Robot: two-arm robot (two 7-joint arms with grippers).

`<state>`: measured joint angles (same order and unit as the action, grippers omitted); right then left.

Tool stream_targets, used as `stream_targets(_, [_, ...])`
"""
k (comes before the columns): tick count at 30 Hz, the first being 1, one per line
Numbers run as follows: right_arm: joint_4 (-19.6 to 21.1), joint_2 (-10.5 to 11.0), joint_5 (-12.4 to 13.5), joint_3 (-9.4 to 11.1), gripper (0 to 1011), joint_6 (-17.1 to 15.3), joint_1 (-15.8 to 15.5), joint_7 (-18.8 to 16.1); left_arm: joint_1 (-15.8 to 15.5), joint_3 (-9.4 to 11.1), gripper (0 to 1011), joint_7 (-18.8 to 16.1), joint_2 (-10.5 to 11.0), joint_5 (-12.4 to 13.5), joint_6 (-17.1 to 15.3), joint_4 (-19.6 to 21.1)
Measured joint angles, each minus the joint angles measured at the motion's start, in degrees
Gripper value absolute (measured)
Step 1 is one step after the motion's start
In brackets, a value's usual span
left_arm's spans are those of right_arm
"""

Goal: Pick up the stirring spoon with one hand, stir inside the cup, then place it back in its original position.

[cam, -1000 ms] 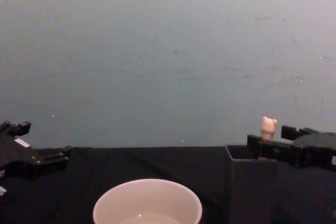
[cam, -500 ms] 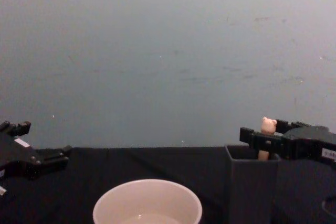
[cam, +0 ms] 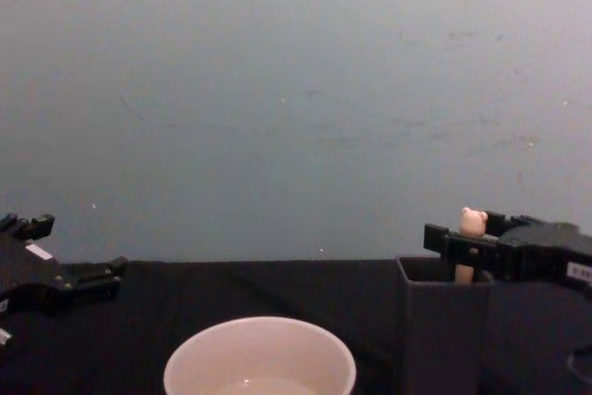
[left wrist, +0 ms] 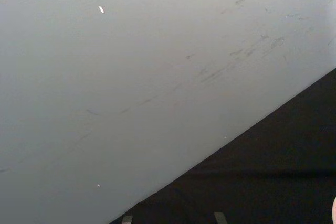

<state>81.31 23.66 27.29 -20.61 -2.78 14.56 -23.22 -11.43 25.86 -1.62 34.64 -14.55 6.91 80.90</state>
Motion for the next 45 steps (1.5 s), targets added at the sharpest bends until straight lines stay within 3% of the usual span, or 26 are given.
stream_targets(6, [0.0,0.01,0.01,0.0,810,0.01,0.0,0.0,0.0,0.0,1001,0.0,0.0,0.0,0.0,0.0])
stream_targets(7, [0.0,0.01,0.01,0.0,746,0.01,0.0,0.01,0.0,0.0,1001,0.0,0.0,0.0,0.0,0.0])
stream_targets(10, [0.0,0.01,0.02,0.0,687,0.02,0.0,0.01,0.0,0.0,1001,0.0,0.0,0.0,0.0,0.0])
stream_targets(24, [0.0,0.01,0.07,0.0,229,0.07,0.0,0.01,0.0,0.0,1001,0.0,0.0,0.0,0.0,0.0])
stream_targets(33, [0.3,-0.01,0.46,0.28,213,0.63,-0.01,-1.07,0.0,0.0,1001,0.0,0.0,0.0,0.0,0.0])
stream_targets(45, [4.73,0.96,2.48,1.21,213,0.94,0.15,-2.97,0.0,0.0,1001,0.0,0.0,0.0,0.0,0.0])
